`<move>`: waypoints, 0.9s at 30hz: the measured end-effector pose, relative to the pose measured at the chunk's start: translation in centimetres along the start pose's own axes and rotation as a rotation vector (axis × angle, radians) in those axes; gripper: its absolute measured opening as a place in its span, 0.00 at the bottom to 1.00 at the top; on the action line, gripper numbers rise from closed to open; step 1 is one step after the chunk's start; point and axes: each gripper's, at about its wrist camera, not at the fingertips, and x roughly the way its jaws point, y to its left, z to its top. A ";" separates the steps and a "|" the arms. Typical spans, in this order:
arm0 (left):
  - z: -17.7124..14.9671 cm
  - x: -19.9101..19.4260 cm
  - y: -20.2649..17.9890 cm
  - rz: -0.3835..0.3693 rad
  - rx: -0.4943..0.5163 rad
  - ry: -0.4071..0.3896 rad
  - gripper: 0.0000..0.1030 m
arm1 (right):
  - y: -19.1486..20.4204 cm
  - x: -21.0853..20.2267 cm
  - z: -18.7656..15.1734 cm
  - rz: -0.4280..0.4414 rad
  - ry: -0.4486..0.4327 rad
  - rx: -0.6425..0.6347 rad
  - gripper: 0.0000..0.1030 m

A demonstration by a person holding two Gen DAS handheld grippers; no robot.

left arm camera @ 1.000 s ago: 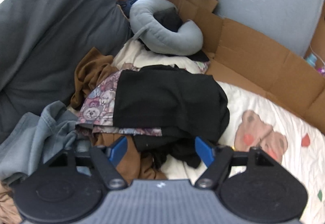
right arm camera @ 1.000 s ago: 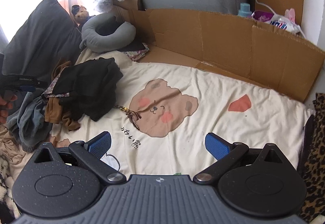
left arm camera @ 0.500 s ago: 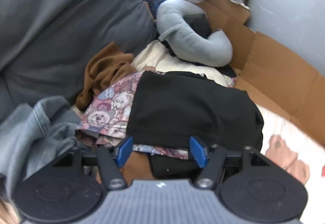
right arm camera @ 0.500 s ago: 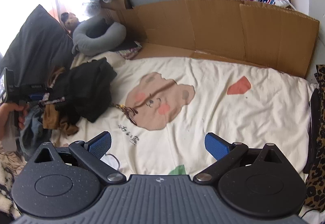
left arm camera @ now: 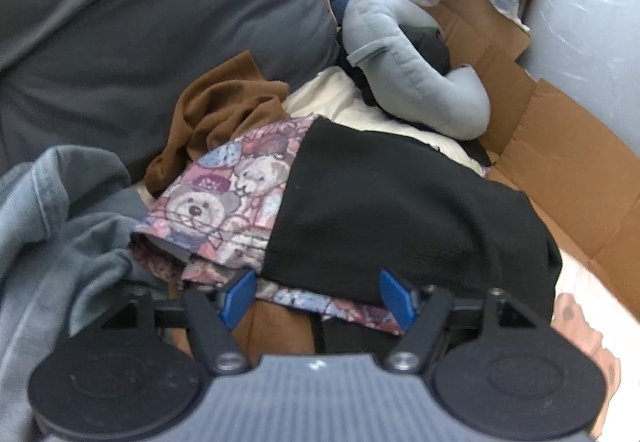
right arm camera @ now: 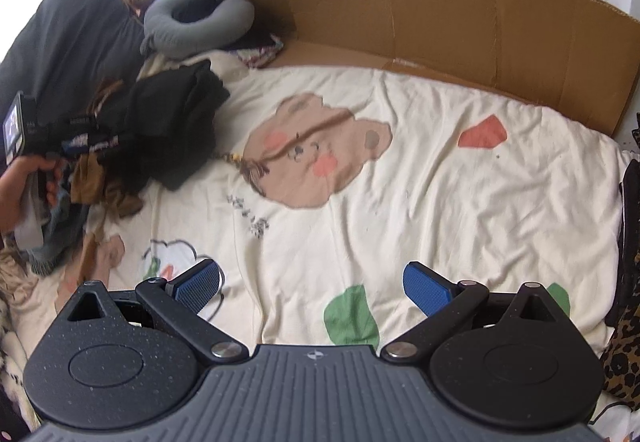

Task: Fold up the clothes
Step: 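Close the left tool on the hoodie's bear-print lining edge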

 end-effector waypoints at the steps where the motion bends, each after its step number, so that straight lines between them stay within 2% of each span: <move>1: 0.0 0.2 0.1 -0.004 -0.012 0.001 0.71 | 0.1 0.2 -0.1 0.000 0.006 -0.002 0.98; 5: -0.3 0.3 1.0 -0.028 -0.120 0.022 0.71 | 0.4 0.4 -0.3 0.003 0.010 -0.010 0.98; 9: -0.1 0.5 1.1 -0.037 -0.120 0.003 0.72 | 0.7 0.8 -0.3 0.002 0.007 -0.019 0.98; 13: 0.4 0.2 1.8 -0.050 -0.156 -0.046 0.68 | 0.8 1.3 -0.2 0.000 0.006 -0.017 0.98; 14: 0.3 -0.1 1.8 -0.052 -0.157 -0.066 0.66 | 0.8 1.3 -0.2 0.000 0.006 -0.018 0.98; 18: 0.1 -1.1 0.9 -0.052 -0.080 -0.132 0.47 | 0.9 1.5 -0.3 0.001 0.002 -0.021 0.98; 23: 0.2 -0.5 0.8 -0.047 -0.078 -0.155 0.46 | 0.9 1.5 -0.3 0.001 0.001 -0.017 0.98; 27: -0.1 0.4 1.0 -0.033 -0.095 -0.160 0.33 | 1.0 1.6 -0.5 0.004 0.003 -0.020 0.98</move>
